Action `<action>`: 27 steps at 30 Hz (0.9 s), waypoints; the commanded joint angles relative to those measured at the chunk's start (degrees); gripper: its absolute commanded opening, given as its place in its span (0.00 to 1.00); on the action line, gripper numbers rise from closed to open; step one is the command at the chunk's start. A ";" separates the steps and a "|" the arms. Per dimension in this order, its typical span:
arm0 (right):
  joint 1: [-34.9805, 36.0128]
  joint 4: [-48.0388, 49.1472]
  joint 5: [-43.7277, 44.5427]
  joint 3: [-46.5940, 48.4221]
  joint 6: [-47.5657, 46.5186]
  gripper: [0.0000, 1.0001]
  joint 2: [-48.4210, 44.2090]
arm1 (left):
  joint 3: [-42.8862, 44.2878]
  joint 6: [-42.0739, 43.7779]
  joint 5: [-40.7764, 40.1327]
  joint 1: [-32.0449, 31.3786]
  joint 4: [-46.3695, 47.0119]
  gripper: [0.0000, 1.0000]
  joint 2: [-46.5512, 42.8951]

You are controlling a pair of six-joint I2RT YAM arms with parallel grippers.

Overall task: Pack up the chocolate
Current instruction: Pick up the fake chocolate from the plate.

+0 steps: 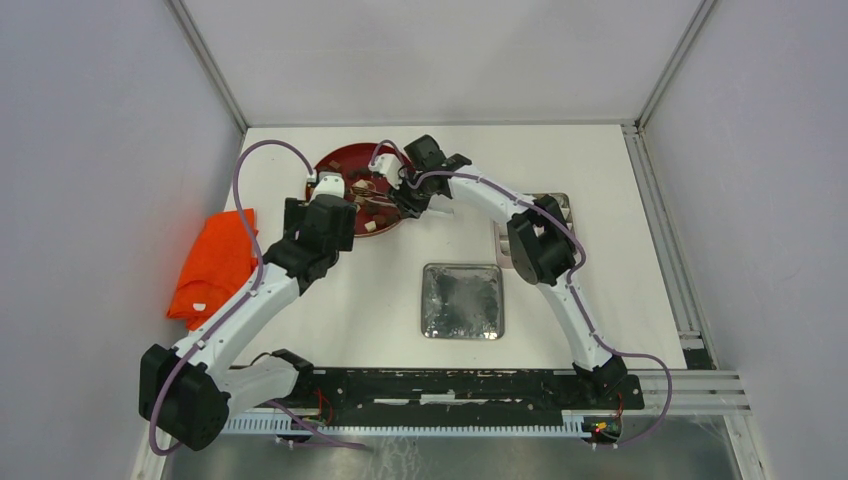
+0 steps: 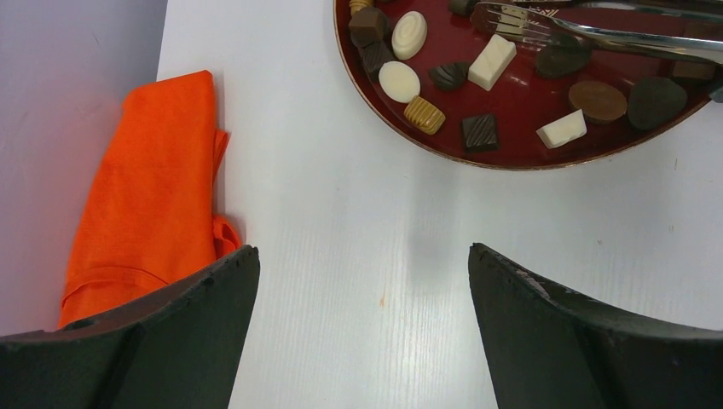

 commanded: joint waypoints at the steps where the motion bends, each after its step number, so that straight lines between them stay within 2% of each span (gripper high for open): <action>1: 0.89 1.85 -0.22 3.31 0.65 0.41 0.80 | 0.81 1.81 0.27 0.48 1.81 0.96 0.16; 7: 0.84 1.65 1.24 3.23 0.56 0.35 0.69 | 0.88 1.82 0.46 0.59 1.81 0.96 0.15; 12: 0.85 1.62 1.43 2.72 0.40 0.18 -0.37 | 0.83 1.85 0.45 0.62 1.81 0.96 0.01; 19: -0.53 3.56 0.54 -2.56 0.82 0.03 -6.88 | 0.81 1.77 0.53 0.70 1.74 0.96 -0.36; 21: -1.25 4.08 0.19 -4.17 1.06 0.00 -8.76 | 0.83 1.72 0.69 0.70 1.78 0.96 -0.40; 27: -3.74 4.77 -0.85 -6.49 1.78 0.00 -11.90 | 0.83 1.64 1.07 0.69 1.64 0.95 -0.59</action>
